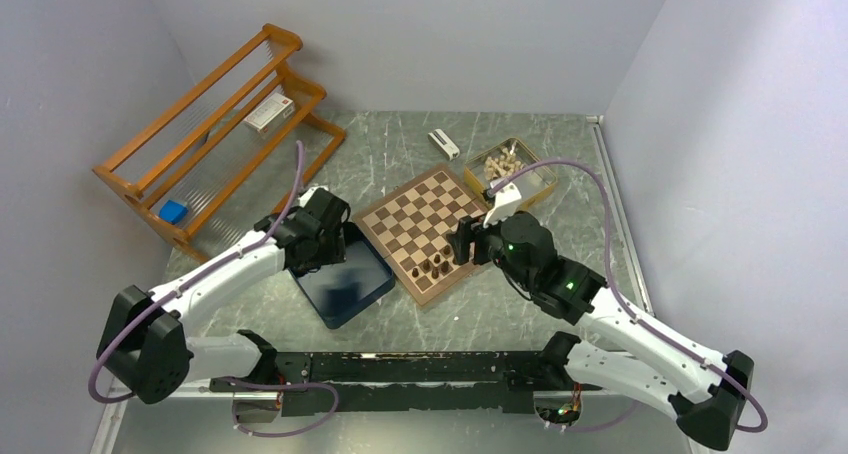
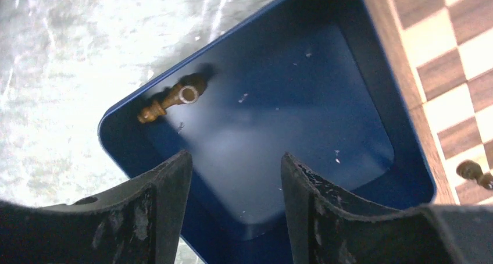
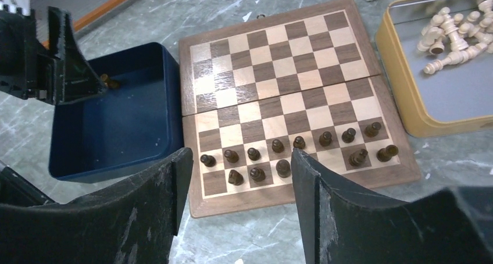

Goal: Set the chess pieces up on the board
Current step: Pick up the chess piece from the storage box.

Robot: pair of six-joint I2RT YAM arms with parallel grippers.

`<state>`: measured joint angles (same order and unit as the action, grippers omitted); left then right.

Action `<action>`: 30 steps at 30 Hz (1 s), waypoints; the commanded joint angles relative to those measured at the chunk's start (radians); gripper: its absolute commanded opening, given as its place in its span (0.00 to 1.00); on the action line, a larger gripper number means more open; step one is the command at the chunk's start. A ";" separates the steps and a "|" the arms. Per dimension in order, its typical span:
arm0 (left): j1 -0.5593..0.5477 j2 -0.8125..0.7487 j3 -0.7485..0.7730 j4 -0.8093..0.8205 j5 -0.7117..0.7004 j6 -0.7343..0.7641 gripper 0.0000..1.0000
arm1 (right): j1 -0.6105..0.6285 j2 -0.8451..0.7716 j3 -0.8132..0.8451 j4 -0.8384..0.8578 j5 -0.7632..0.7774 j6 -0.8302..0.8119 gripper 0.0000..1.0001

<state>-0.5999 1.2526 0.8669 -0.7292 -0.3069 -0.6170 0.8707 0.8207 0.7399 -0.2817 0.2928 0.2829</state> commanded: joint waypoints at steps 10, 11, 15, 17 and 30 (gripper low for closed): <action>0.009 -0.004 -0.143 0.245 -0.275 -0.325 0.51 | 0.003 -0.086 -0.028 0.014 0.044 -0.073 0.68; 0.009 0.003 -0.143 0.247 -0.295 -0.325 0.50 | 0.003 -0.087 -0.028 0.014 0.041 -0.073 0.68; 0.009 0.001 -0.157 0.266 -0.349 -0.317 0.46 | 0.003 -0.089 -0.027 0.002 0.041 -0.065 0.68; 0.013 -0.005 -0.173 0.285 -0.362 -0.312 0.45 | 0.003 -0.094 -0.032 0.000 0.039 -0.061 0.68; 0.026 0.020 -0.234 0.381 -0.320 -0.314 0.41 | 0.004 -0.092 -0.029 -0.002 0.024 -0.064 0.68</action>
<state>-0.5892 1.2610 0.6380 -0.4175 -0.6167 -0.9211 0.8707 0.7391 0.7158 -0.2825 0.3248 0.2241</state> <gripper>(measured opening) 0.415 0.676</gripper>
